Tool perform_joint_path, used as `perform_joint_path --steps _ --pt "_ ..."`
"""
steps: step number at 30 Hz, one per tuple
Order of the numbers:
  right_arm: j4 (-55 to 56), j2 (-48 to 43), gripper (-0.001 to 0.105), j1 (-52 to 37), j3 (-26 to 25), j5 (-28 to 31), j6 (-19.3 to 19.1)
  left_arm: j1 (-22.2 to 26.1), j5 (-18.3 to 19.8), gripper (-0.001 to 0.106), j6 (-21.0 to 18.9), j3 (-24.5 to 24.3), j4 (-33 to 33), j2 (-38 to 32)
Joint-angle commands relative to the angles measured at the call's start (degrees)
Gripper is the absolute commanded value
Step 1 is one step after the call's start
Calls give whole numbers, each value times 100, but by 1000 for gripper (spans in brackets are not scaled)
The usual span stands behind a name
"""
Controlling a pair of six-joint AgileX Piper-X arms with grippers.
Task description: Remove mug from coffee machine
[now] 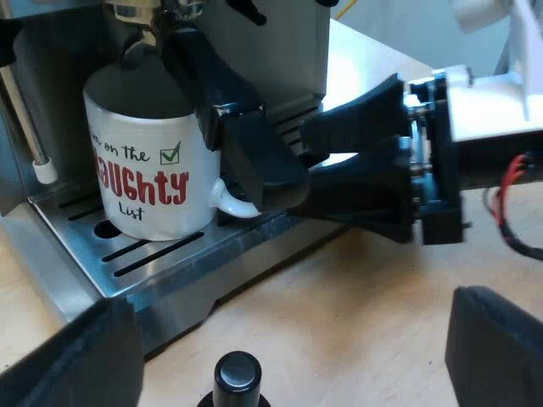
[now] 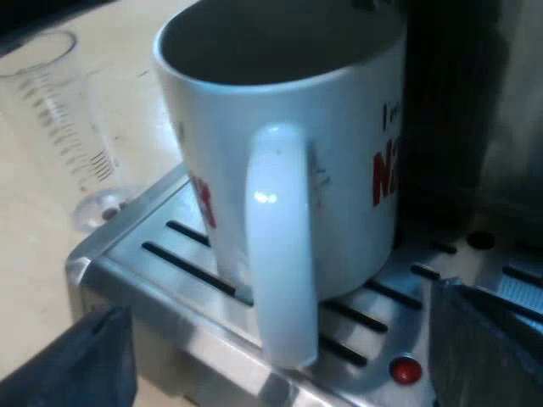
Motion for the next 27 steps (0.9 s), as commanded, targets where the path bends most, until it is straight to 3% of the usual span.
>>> perform_joint_path --steps 1,11,18,20,22,27 --pt "-118 188 71 5 -216 -4 -6 -17 95 87 -42 -22 -29 -1" --pt "-120 781 71 5 -911 373 -6 -17 194 87 -42 -22 -29 -1" --pt "-66 874 71 5 -1003 380 165 -17 194 87 -42 -22 -29 -1" --pt "-66 874 66 5 -1003 380 165 -17 194 87 -42 -22 -29 -1" --pt "-66 874 54 5 -1003 380 165 -17 194 87 -42 -22 -29 -1" --pt "-66 874 37 5 -1003 399 165 -17 194 87 -42 -22 -29 -1"
